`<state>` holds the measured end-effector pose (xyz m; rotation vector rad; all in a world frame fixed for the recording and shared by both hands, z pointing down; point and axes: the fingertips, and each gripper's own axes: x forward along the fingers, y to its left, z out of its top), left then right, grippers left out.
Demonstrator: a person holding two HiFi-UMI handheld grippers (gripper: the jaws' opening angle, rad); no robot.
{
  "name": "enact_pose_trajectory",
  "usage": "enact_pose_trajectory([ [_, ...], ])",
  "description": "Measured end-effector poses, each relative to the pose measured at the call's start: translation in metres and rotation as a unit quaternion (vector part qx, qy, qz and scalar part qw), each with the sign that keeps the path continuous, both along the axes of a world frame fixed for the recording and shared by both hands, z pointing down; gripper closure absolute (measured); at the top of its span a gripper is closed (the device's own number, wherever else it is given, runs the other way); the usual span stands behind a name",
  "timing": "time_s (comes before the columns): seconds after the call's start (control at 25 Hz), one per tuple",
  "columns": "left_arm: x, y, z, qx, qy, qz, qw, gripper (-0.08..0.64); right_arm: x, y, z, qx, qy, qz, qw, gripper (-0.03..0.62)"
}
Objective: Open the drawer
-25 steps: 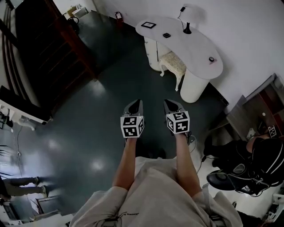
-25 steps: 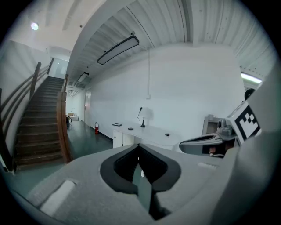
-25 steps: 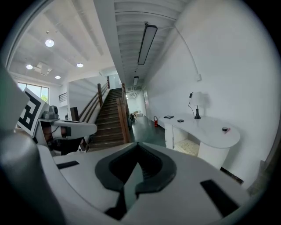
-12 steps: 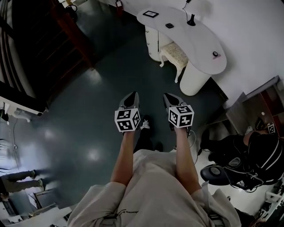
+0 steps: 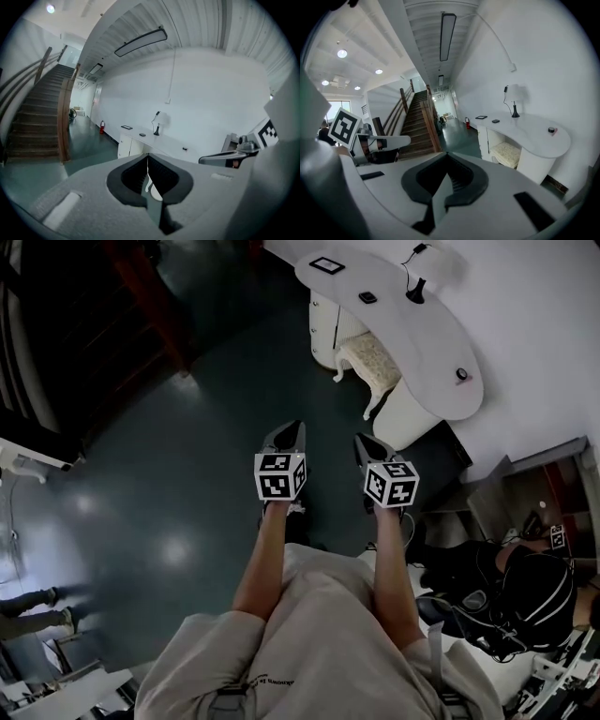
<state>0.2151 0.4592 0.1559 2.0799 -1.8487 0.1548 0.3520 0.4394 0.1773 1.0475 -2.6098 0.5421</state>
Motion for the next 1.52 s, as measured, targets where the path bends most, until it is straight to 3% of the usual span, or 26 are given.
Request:
enact_pose_trajectory([
  [0.32,-0.055,-0.086,-0.008,0.007,0.023,-0.005,0.9997,0.549,-0.054,-0.074,0.005,-0.001,0.035,-0.028,0.999,0.577],
  [0.68,-0.117,-0.159,-0.002,0.007,0.015,0.006,0.9998,0.549,-0.112,-0.153,0.012,-0.003,0.03,-0.019,0.999,0.577],
  [0.92,-0.163,-0.178,-0.007,0.012,0.02,-0.001,0.9997,0.549,-0.151,-0.174,0.008,-0.006,0.017,-0.014,1.0,0.577],
  [1.52,-0.221,-0.199,0.035,-0.018,0.045,-0.051,0.9975,0.549,-0.19,-0.212,0.052,-0.046,0.037,-0.04,0.997,0.577],
])
